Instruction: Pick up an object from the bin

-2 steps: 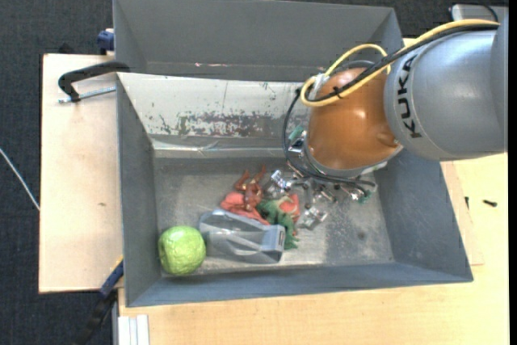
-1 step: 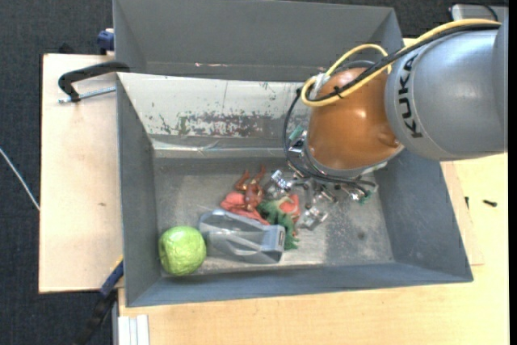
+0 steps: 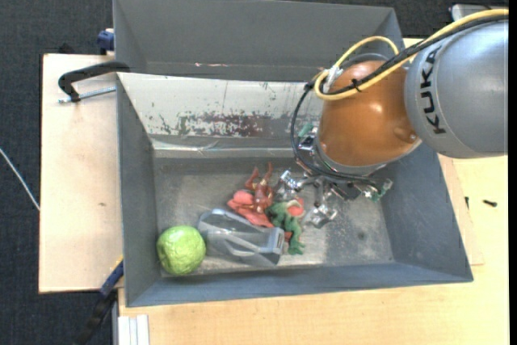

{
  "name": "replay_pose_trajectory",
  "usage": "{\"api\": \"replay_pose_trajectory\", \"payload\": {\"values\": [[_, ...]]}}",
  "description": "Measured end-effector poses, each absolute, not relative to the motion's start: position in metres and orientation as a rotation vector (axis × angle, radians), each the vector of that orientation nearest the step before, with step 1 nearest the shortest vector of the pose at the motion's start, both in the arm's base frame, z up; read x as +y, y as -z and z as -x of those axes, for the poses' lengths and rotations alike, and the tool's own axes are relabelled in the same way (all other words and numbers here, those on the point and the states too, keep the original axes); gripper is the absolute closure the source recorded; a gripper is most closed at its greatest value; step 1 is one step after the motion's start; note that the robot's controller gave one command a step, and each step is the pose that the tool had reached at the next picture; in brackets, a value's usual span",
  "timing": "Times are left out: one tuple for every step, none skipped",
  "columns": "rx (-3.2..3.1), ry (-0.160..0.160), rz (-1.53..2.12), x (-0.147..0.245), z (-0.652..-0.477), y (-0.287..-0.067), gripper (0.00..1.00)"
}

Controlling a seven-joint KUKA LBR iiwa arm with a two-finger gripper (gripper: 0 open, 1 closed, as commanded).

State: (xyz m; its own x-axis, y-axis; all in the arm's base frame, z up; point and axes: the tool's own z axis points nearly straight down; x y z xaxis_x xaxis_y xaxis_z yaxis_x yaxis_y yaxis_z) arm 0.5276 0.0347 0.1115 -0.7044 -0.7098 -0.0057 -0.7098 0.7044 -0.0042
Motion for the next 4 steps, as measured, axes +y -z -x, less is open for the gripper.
{"api": "replay_pose_trajectory", "payload": {"values": [[2.714, -0.001, 1.575, 0.028, -0.535, -0.133, 1.0], [2.729, 0.0, 1.545, 0.028, -0.54, -0.157, 0.0], [2.754, -0.001, 1.504, 0.029, -0.538, -0.152, 0.0], [2.604, 0.017, 1.745, 0.039, -0.544, -0.082, 1.0]]}}
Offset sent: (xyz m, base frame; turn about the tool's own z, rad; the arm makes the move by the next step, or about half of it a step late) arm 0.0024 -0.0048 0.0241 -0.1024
